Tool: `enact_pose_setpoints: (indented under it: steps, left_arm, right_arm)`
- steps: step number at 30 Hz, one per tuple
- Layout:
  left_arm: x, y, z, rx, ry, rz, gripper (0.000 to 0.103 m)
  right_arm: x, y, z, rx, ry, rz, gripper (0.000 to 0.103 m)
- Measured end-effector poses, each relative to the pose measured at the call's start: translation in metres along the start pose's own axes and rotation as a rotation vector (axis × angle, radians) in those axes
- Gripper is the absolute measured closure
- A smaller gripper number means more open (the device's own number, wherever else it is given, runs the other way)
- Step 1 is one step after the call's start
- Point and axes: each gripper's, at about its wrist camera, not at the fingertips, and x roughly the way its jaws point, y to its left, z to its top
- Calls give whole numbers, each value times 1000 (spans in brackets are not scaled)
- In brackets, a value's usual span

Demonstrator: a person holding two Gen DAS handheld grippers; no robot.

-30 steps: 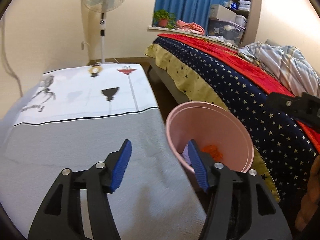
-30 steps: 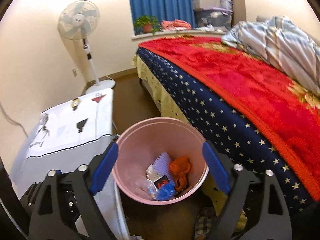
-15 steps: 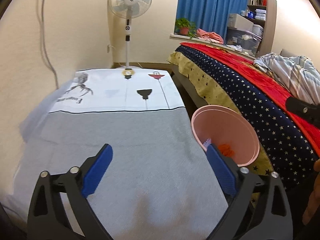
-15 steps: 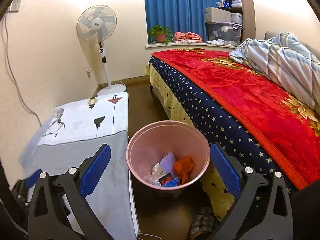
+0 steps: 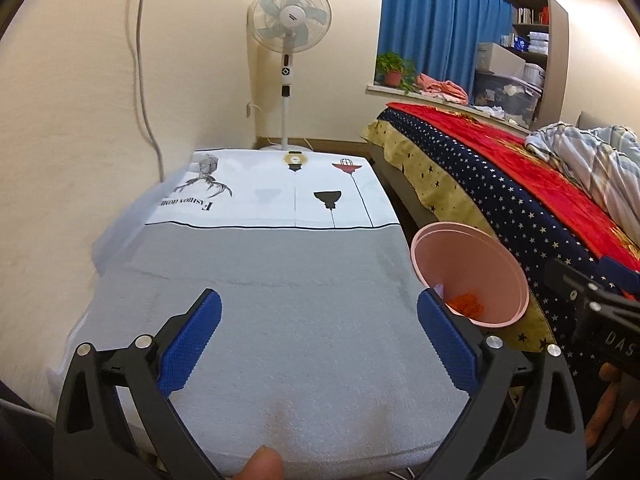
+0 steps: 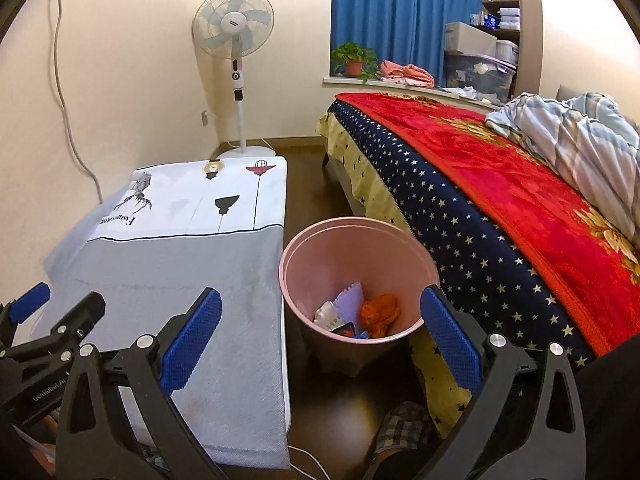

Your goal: Collect trash

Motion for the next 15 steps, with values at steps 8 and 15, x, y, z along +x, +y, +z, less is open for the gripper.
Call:
enact_pose_setpoints:
  steps: [8, 15]
  left_arm:
    - [-7, 4, 3, 1, -24, 37, 8]
    - [-8, 11, 3, -11, -22, 55, 8]
  right_arm:
    - [1, 5, -1, 0, -3, 4, 5]
    - [3, 16, -2, -26, -9, 20, 5]
